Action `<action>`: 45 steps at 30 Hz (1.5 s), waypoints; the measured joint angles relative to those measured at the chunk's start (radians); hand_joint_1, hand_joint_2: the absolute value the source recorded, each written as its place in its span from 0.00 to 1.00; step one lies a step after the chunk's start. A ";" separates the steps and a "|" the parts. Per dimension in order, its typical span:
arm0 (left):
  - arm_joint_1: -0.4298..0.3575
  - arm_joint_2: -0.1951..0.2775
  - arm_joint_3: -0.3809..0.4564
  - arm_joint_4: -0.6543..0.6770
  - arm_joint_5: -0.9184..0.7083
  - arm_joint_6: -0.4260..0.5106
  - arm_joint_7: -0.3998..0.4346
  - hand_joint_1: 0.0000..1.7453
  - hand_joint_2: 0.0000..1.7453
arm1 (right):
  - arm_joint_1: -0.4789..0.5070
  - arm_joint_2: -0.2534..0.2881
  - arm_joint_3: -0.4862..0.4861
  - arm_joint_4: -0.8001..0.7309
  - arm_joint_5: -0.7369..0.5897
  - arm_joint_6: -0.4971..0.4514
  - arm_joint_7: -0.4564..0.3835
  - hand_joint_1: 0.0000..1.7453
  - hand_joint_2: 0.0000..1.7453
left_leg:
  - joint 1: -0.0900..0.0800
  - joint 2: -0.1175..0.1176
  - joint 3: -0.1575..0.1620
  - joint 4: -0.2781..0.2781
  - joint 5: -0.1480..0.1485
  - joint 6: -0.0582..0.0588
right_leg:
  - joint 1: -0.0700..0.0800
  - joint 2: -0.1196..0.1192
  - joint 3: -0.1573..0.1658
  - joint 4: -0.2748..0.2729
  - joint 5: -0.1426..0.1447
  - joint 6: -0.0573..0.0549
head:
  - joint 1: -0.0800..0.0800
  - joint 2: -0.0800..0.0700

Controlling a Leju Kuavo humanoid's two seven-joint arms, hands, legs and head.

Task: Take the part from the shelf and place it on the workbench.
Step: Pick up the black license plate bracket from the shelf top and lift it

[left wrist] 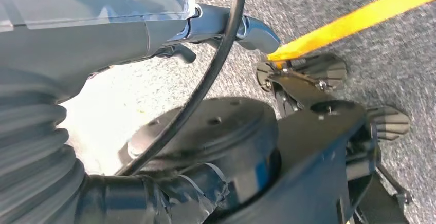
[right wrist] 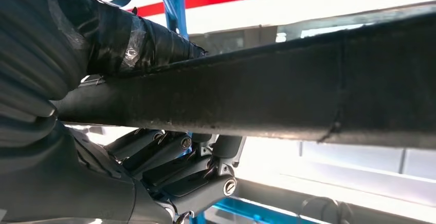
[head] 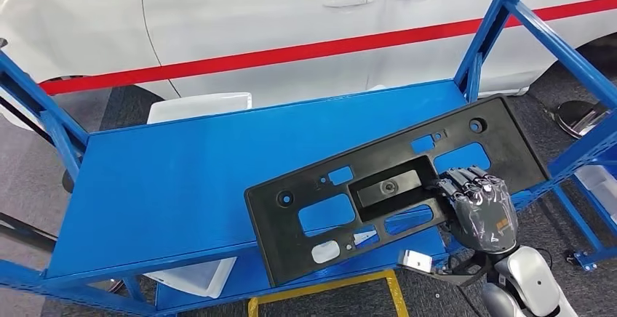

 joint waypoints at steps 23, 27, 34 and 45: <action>-0.019 -0.003 0.007 0.000 0.002 0.000 0.019 0.00 1.00 | 0.036 -0.012 0.000 -0.069 -0.060 -0.001 0.014 1.00 1.00 | 0.019 0.004 -0.164 0.314 -0.056 -0.089 | -0.022 -0.011 0.023 0.011 -0.040 -0.016 | 0.000 0.000; -0.008 -0.003 0.007 0.000 -0.003 0.003 0.020 0.00 1.00 | 0.037 -0.011 0.000 -0.070 -0.062 -0.001 0.017 1.00 1.00 | 0.014 -0.002 0.026 0.037 -0.041 -0.073 | -0.020 -0.010 -0.005 0.005 0.005 0.003 | 0.000 0.000; 0.001 -0.004 0.007 0.000 -0.004 0.003 0.016 0.00 1.00 | 0.039 -0.008 0.000 -0.067 -0.062 0.002 0.028 1.00 1.00 | 0.012 0.007 -0.034 -0.002 0.030 -0.033 | -0.019 -0.006 -0.048 0.133 -0.139 0.026 | 0.002 0.000; -0.010 -0.007 0.007 0.000 -0.006 0.000 0.019 0.00 1.00 | 0.018 0.003 0.000 -0.056 -0.065 0.018 0.039 1.00 1.00 | -0.005 0.007 -0.163 0.059 0.112 -0.055 | 0.000 -0.008 0.186 -0.025 -0.143 -0.014 | 0.002 0.000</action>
